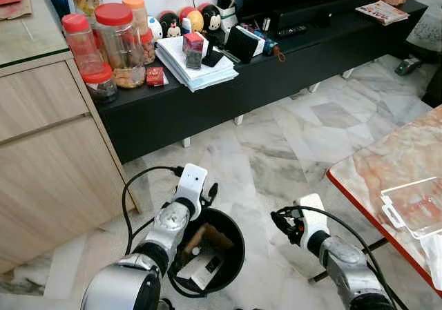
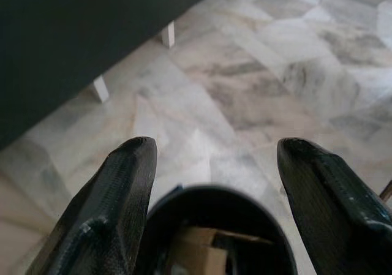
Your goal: Picking trash to rubbish bin
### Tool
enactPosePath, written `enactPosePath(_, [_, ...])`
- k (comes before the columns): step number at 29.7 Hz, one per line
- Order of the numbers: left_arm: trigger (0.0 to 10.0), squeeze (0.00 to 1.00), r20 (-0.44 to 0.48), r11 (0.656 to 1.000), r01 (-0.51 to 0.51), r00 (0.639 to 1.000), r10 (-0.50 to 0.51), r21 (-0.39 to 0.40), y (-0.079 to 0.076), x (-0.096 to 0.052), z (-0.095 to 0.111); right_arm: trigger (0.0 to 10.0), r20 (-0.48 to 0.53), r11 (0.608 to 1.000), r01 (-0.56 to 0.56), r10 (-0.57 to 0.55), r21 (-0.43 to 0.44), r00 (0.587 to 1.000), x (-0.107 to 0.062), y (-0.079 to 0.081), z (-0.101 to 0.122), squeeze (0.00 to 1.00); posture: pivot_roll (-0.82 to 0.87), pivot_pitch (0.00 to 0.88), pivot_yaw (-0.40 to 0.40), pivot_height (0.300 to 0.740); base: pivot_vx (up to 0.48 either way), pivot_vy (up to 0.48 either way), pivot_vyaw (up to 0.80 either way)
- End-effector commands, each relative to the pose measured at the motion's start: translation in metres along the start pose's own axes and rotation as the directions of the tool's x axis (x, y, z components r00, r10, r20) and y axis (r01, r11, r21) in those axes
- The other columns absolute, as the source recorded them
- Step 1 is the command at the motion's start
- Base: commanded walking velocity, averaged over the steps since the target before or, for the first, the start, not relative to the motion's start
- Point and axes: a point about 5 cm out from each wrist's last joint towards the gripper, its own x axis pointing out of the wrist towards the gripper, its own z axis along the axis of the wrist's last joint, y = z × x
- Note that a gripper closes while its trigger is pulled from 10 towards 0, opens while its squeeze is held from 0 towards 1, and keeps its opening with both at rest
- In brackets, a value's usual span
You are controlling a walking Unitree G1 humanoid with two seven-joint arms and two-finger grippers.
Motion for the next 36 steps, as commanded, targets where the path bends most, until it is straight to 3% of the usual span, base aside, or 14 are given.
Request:
enactPosePath(1, [10.0, 0.00, -0.095, 1.000, -0.013, 0.995, 0.013, 0.000, 0.003, -0.014, -0.030, 10.0, -0.093, 0.995, 0.099, -0.099, -0.003, 0.991, -0.012, -0.013, -0.028, 0.00, 0.08, 0.136, -0.107, 0.740, 0.000, 0.000, 0.00])
enactPosePath(5, [10.0, 0.00, -0.184, 0.999, -0.042, 0.982, 0.040, -0.008, 0.006, -0.028, -0.055, 10.0, -0.176, 0.979, 0.197, -0.187, 0.043, 0.966, -0.023, -0.020, -0.054, 0.00, 0.10, 0.122, -0.104, 0.740, 0.000, 0.000, 0.00])
enactPosePath(9, [10.0, 0.00, -0.276, 0.997, -0.080, 0.958, 0.077, 0.001, 0.010, -0.043, -0.078, 10.0, -0.254, 0.966, 0.256, -0.242, 0.022, 0.936, -0.035, -0.022, -0.076, 0.00, 0.12, 0.111, -0.103, 0.740, 0.000, 0.000, 0.00])
enactPosePath(11, [10.0, 0.00, -0.356, 0.991, -0.130, 0.928, 0.111, -0.028, 0.014, -0.059, -0.099, 10.0, -0.302, 0.943, 0.325, -0.290, 0.070, 0.908, -0.043, -0.022, -0.091, 0.00, 0.12, 0.092, -0.101, 0.740, 0.000, 0.000, 0.00])
enactPosePath(19, [10.0, 0.00, -0.422, 0.981, -0.187, 0.894, 0.148, -0.052, 0.016, -0.077, -0.120, 10.0, -0.347, 0.915, 0.390, -0.334, 0.105, 0.876, -0.051, -0.021, -0.105, 0.00, 0.13, 0.059, -0.098, 0.740, 0.000, 0.000, 0.00])
enactPosePath(28, [10.0, 0.00, -0.512, 0.978, -0.200, 0.848, 0.139, -0.066, 0.005, -0.095, -0.141, 10.0, -0.377, 0.890, 0.433, -0.357, 0.140, 0.855, -0.056, -0.018, -0.115, 0.00, 0.12, 0.028, -0.095, 0.740, 0.000, 0.000, 0.00])
enactPosePath(36, [10.0, 0.00, -0.516, 0.982, -0.182, 0.847, 0.126, -0.057, 0.001, -0.095, -0.142, 10.0, -0.426, 0.871, 0.466, -0.365, 0.159, 0.828, -0.066, -0.015, -0.129, 0.00, 0.11, 0.028, -0.094, 0.740, 0.000, 0.000, 0.00])
